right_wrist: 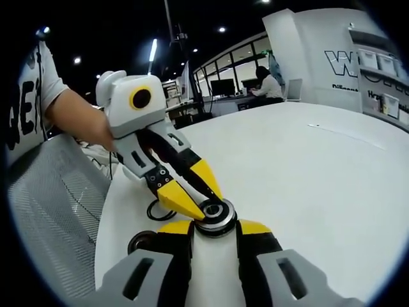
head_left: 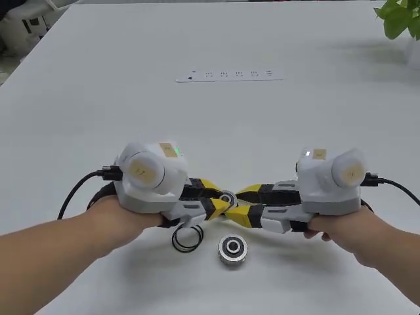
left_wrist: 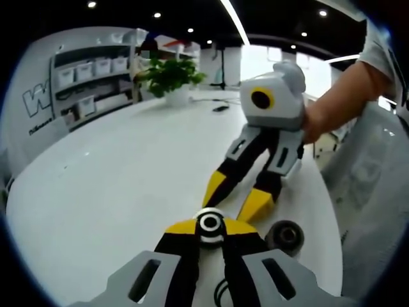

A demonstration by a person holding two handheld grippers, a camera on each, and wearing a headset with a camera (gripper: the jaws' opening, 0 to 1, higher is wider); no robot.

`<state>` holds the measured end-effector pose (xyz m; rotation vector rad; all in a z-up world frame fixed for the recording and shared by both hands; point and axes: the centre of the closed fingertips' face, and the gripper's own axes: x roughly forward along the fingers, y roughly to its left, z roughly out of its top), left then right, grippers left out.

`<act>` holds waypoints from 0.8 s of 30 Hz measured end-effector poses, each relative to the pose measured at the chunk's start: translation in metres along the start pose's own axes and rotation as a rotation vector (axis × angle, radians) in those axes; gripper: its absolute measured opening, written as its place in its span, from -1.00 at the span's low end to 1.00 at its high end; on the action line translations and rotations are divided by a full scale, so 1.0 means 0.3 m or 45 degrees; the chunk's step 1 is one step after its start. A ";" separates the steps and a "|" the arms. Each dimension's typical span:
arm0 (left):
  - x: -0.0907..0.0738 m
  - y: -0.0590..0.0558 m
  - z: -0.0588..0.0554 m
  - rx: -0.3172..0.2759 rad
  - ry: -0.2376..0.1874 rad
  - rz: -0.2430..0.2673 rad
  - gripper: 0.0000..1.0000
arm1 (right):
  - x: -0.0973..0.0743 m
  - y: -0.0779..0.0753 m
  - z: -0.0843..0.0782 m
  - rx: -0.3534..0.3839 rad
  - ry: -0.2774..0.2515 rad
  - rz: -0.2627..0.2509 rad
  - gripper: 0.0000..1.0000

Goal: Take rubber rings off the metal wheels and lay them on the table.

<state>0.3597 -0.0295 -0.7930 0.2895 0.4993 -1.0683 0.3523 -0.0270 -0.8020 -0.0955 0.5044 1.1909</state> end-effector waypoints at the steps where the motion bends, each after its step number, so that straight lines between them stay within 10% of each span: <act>1: 0.000 0.000 0.000 0.001 0.000 0.001 -0.74 | 0.002 0.000 0.000 0.000 0.000 -0.001 -0.53; 24: -0.003 -0.003 0.000 0.001 -0.003 0.003 -0.74 | -0.006 -0.006 -0.021 0.012 0.034 0.003 -0.63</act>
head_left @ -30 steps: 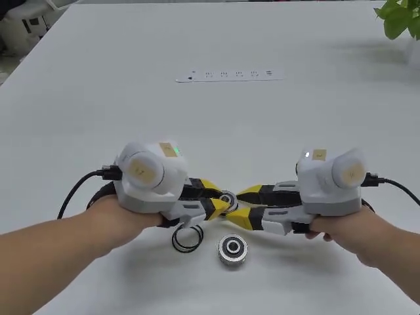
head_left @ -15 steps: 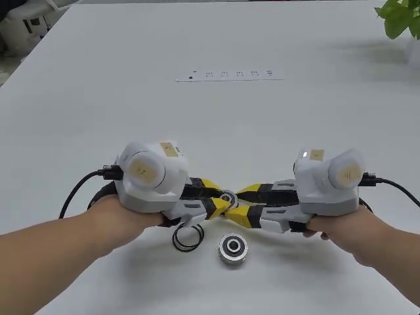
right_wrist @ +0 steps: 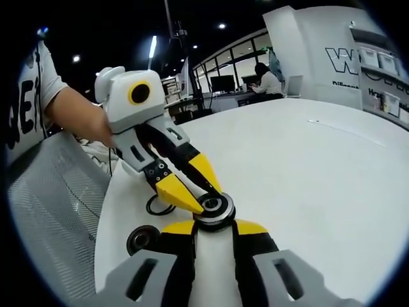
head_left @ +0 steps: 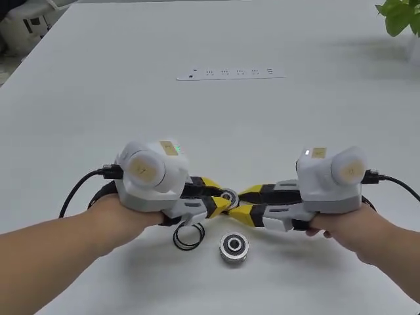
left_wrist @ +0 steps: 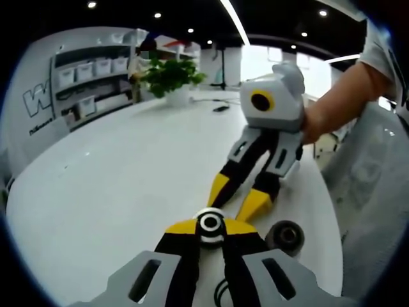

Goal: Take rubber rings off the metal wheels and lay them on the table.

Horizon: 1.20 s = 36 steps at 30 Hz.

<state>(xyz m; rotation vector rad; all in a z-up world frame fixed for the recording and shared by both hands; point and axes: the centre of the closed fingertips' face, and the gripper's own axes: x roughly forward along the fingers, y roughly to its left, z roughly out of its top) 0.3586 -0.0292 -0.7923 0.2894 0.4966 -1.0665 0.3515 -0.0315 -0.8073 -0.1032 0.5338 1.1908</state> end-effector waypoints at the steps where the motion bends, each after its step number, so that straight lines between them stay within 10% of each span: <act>1: 0.000 0.000 0.000 -0.001 0.000 0.001 -0.74 | -0.003 -0.001 -0.004 0.005 0.004 -0.002 -0.65; 36: 0.001 -0.001 -0.002 0.009 0.008 0.019 -0.75 | -0.023 -0.007 -0.011 0.157 0.000 -0.003 -1.00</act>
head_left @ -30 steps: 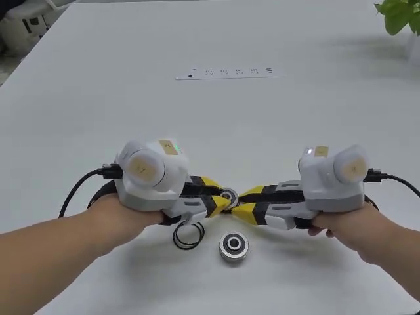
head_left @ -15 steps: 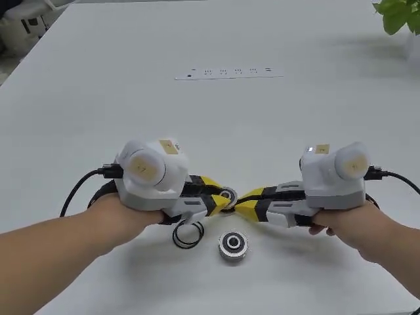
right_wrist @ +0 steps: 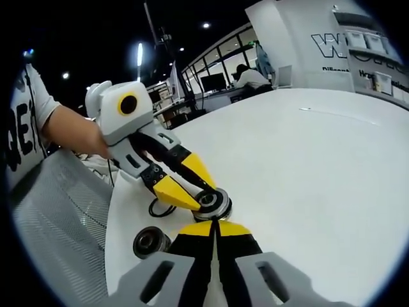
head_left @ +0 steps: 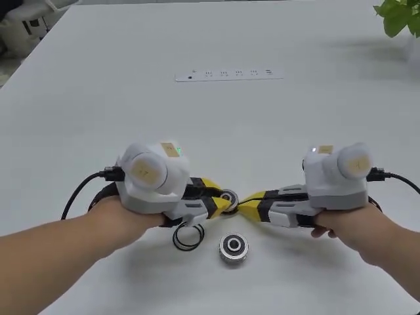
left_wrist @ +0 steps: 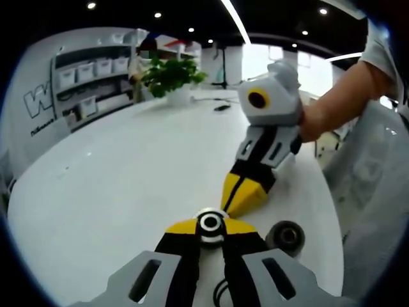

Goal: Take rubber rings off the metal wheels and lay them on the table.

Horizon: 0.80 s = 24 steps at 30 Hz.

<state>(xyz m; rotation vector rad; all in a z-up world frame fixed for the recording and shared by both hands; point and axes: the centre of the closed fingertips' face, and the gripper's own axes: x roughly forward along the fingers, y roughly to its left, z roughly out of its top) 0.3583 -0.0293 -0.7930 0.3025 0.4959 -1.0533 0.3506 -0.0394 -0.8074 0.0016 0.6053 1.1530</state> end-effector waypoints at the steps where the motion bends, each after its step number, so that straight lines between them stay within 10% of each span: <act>1: 0.000 0.000 0.000 0.003 0.001 0.001 -0.75 | -0.001 0.002 -0.001 0.010 0.000 0.000 -1.00; 24: -0.001 -0.011 -0.001 0.031 0.017 0.008 -0.76 | -0.026 0.009 0.012 0.172 -0.039 -0.016 -1.00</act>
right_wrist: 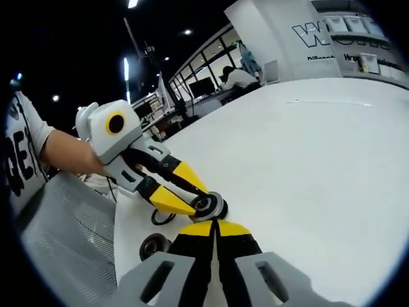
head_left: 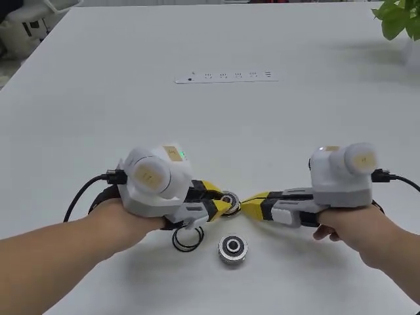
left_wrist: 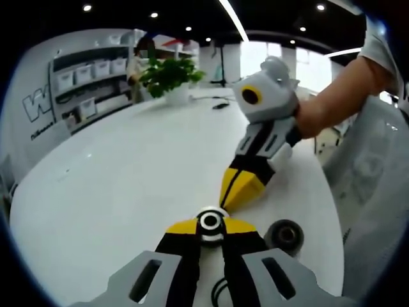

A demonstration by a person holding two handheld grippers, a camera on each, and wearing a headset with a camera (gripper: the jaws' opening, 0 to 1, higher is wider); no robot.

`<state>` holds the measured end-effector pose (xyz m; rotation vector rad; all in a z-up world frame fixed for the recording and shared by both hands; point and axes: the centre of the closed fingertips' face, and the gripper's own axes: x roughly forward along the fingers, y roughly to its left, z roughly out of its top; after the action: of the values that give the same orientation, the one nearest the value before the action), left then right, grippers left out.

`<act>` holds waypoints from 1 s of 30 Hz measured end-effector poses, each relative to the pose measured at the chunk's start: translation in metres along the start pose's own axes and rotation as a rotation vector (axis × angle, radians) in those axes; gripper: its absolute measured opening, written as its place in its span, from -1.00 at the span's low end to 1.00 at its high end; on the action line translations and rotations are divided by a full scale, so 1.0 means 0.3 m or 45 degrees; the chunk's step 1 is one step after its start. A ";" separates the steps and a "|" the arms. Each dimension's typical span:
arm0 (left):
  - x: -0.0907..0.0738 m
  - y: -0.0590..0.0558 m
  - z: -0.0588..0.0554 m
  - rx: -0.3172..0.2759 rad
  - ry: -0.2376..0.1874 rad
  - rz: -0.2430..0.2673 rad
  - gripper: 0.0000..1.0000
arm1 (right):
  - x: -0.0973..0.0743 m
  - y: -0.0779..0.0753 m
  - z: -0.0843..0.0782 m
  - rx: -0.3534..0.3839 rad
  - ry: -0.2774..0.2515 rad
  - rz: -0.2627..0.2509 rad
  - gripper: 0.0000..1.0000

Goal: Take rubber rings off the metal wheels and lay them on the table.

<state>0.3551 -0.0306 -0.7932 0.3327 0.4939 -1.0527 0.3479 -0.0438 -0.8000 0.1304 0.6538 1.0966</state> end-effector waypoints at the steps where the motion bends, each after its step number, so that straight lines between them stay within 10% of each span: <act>1: 0.000 0.000 0.000 0.001 0.000 0.000 -0.76 | -0.001 -0.001 0.002 0.009 -0.005 -0.001 -1.00; 30: 0.003 0.000 0.002 0.000 0.011 0.020 -0.77 | -0.001 0.001 0.034 0.168 -0.059 0.011 -1.00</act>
<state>0.3557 -0.0315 -0.7933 0.3406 0.4984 -1.0366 0.3530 -0.0418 -0.7915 0.2717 0.6844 1.0559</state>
